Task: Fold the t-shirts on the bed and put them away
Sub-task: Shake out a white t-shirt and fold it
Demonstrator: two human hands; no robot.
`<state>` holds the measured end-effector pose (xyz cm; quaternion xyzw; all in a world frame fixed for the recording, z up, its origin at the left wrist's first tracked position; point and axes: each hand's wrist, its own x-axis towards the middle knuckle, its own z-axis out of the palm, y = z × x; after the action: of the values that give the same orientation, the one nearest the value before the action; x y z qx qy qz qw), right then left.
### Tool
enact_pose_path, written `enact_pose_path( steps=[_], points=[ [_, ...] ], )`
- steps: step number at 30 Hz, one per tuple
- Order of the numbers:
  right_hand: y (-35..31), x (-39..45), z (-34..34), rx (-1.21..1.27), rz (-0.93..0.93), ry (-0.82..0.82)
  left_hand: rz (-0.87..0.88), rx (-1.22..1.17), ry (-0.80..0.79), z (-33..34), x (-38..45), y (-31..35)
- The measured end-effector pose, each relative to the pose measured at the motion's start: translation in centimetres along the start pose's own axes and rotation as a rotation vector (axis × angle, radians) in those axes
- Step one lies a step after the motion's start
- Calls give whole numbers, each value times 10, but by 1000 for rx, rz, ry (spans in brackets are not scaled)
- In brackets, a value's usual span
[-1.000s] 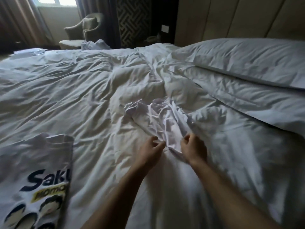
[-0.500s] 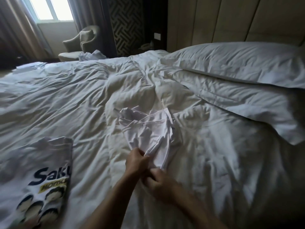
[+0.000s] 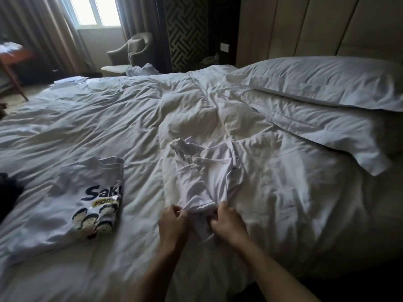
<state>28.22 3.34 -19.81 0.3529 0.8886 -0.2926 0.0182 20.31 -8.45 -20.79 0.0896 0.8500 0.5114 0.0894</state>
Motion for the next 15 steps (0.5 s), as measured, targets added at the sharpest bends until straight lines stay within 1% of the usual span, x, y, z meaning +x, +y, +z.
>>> enact_pose_path(
  steps=[2, 4, 5, 6, 7, 8, 9, 10, 11, 13, 14, 15],
  points=[
    [-2, -14, 5, 59, -93, -32, -22, -128, 115, -10, -11, -3],
    [-6, -32, 13, 161, -204, -62, -106, -279, 242, -22, -24, -7],
    [-9, -43, 14, 205, -268, -115, -157, -336, 280, -26, -29, -10],
    [-11, -51, 14, 246, -331, -208, -205, -369, 282, -28, -34, -13],
    [-13, -59, 13, 287, -378, -338, -238, -385, 252, -28, -38, -19],
    [-12, -62, 9, 301, -392, -475, -247, -381, 210, -26, -40, -23],
    [-11, -62, 3, 289, -383, -550, -247, -351, 166, -25, -42, -28],
    [-9, -58, -2, 294, -362, -511, -241, -300, 127, -26, -45, -29],
    [-8, -49, -7, 307, -322, -359, -218, -243, 98, -26, -46, -28],
    [-4, -30, -14, 286, -168, 51, -197, -167, 57, -30, -49, -26],
    [-4, -24, -17, 251, -92, 166, -214, -160, 43, -32, -50, -24],
    [-4, -20, -17, 201, -38, 171, -250, -168, 33, -33, -50, -26]
  ],
)
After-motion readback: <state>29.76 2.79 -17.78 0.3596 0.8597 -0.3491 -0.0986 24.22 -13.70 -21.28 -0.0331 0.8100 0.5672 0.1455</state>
